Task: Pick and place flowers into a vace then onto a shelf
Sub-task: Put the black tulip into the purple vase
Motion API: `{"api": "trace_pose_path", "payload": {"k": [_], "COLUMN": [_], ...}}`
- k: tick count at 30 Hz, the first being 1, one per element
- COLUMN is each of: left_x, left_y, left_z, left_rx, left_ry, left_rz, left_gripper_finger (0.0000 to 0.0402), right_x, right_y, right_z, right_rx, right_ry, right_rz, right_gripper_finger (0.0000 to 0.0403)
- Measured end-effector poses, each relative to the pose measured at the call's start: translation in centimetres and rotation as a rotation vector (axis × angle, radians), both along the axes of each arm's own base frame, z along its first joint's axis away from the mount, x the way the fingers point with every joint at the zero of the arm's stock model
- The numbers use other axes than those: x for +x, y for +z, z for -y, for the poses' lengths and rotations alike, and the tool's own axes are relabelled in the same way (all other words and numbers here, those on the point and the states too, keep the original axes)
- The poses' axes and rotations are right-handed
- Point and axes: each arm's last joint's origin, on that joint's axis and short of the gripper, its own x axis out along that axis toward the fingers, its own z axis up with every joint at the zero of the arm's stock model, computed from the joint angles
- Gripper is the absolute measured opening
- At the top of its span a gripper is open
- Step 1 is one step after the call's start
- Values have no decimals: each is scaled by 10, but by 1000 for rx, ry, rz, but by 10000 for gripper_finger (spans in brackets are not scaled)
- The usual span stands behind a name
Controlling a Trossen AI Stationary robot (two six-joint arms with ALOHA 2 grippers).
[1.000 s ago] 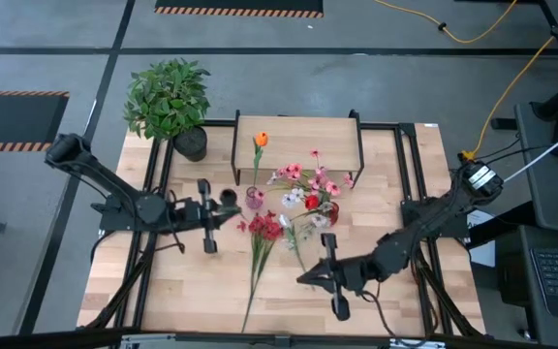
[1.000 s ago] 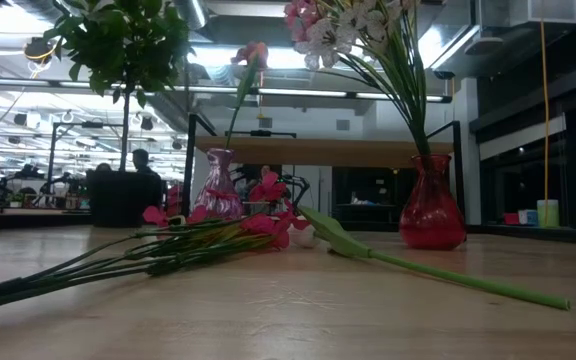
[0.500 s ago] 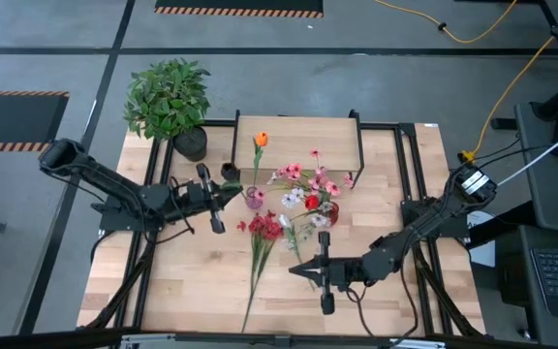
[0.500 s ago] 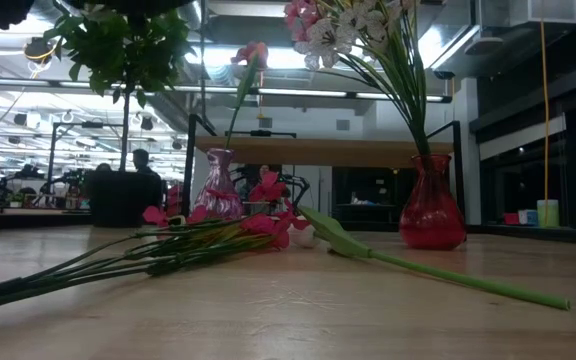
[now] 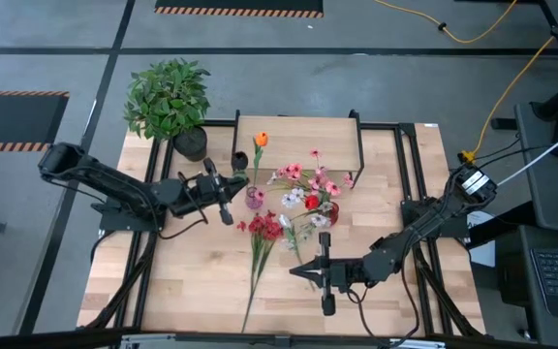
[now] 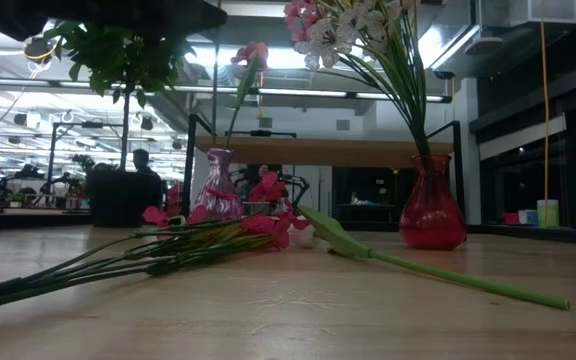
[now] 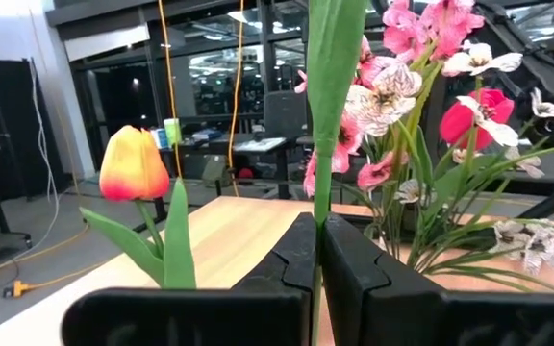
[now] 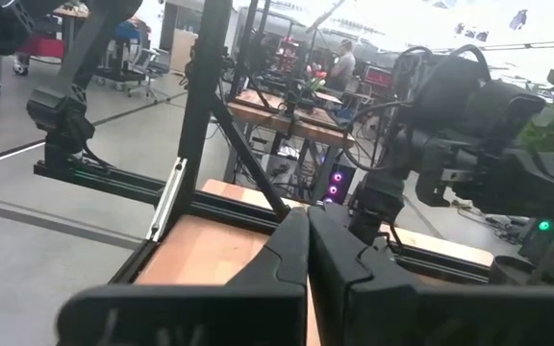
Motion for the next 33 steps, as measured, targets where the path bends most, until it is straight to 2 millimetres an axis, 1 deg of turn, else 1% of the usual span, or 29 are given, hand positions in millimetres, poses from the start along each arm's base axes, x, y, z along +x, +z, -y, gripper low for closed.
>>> {"api": "trace_pose_path", "payload": {"k": [16, 24, 33], "left_x": [2, 2, 2], "left_y": [0, 3, 0], "left_z": [-3, -2, -3], "left_rx": [7, 6, 5], "left_ry": [-27, -66, -24], "left_rz": [4, 47, 10], "left_gripper_finger": [3, 3, 3], "right_x": [0, 0, 0], "right_y": [0, -3, -5], "right_z": [0, 0, 0], "right_rx": [3, 8, 22], "right_ry": [1, 2, 3], "right_rz": [-2, -29, -44], "right_gripper_finger": [4, 4, 5]}}
